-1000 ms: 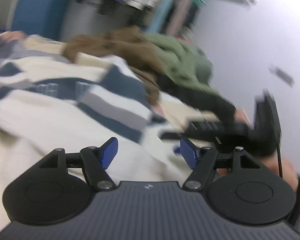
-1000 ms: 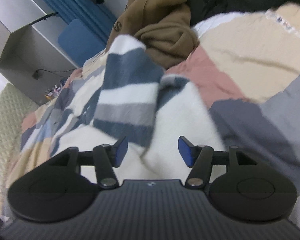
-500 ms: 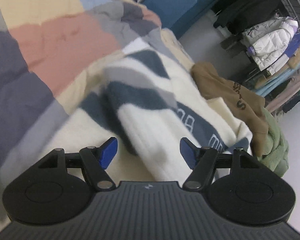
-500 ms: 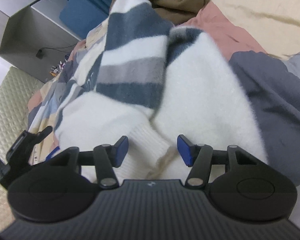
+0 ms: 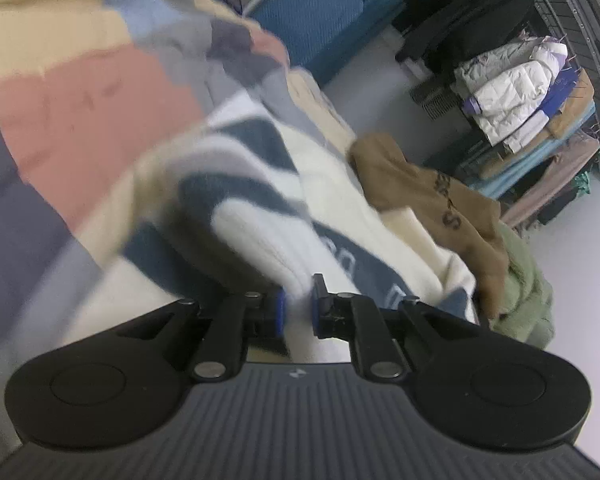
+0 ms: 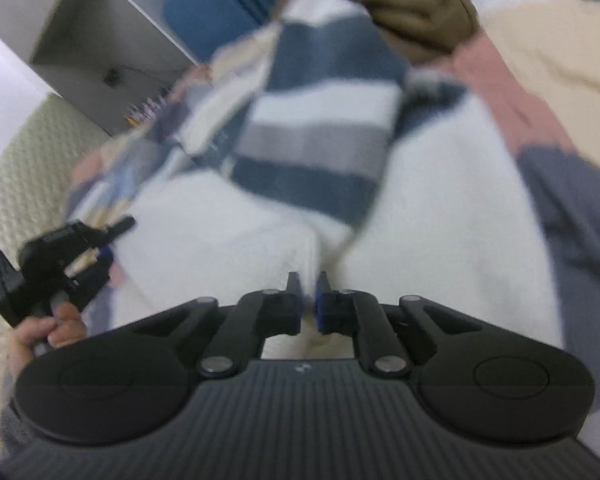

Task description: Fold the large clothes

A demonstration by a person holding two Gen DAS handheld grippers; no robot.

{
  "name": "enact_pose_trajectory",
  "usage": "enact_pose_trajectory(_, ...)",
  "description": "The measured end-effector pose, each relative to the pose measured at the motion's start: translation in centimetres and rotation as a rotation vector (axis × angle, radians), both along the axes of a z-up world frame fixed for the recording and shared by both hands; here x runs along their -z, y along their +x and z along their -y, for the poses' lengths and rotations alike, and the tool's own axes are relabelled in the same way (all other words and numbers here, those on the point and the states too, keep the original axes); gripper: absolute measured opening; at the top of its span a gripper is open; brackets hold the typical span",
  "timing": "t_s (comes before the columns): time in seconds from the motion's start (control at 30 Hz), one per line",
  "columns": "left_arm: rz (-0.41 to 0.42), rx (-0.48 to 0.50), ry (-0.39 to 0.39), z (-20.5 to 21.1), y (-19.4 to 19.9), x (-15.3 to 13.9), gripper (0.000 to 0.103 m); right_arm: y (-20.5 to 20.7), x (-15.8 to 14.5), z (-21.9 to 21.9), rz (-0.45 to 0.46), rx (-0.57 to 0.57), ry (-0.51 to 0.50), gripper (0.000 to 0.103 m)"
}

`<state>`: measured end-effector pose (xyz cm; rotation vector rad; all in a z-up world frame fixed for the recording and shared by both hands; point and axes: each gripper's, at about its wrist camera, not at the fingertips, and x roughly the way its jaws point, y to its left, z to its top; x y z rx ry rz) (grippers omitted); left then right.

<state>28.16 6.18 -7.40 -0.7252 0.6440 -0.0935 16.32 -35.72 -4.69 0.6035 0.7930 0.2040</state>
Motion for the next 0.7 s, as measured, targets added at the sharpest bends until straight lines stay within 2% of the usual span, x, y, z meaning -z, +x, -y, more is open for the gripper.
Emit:
enact_pose_trajectory(0.07, -0.002, -0.015, 0.031, -0.4, -0.3, -0.1, 0.014, -0.4, -1.1, -0.5, 0.063, -0.018, -0.047, 0.009)
enact_pose_trajectory(0.13, -0.032, -0.017, 0.061, -0.3, 0.0, 0.3, 0.014, -0.5, -1.4, -1.2, 0.086, -0.037, -0.108, 0.009)
enact_pose_trajectory(0.2, -0.076, -0.010, 0.102, 0.0, 0.3, 1.1, 0.014, 0.0, -0.6, -1.8, 0.051, -0.052, -0.159, 0.009)
enact_pose_trajectory(0.27, -0.117, 0.014, 0.107, 0.2, 0.4, 1.8, 0.015, 0.6, 0.9, -2.1, -0.017, -0.063, -0.189, 0.010)
enact_pose_trajectory(0.33, -0.124, 0.018, 0.089, 0.1, 0.1, 1.9, 0.018, 0.9, 2.1, -2.1, -0.069, -0.067, -0.178, 0.010)
enact_pose_trajectory(0.43, -0.138, 0.030, 0.075, -0.4, -0.9, 1.1, 0.023, 0.7, 1.6, -2.0, -0.068, -0.076, -0.184, 0.012)
enact_pose_trajectory(0.5, -0.139, 0.037, 0.107, -0.5, -2.3, 0.2, 0.027, 0.2, 1.1, -1.7, -0.058, -0.070, -0.175, 0.012)
enact_pose_trajectory(0.6, -0.153, 0.070, 0.142, -0.6, -4.4, -1.3, 0.041, -1.1, 0.7, -0.5, -0.073, -0.033, -0.129, 0.013)
enact_pose_trajectory(0.7, -0.152, 0.081, 0.185, -0.7, -6.9, -2.8, 0.043, -3.7, -0.9, 0.7, -0.030, 0.026, -0.153, 0.013)
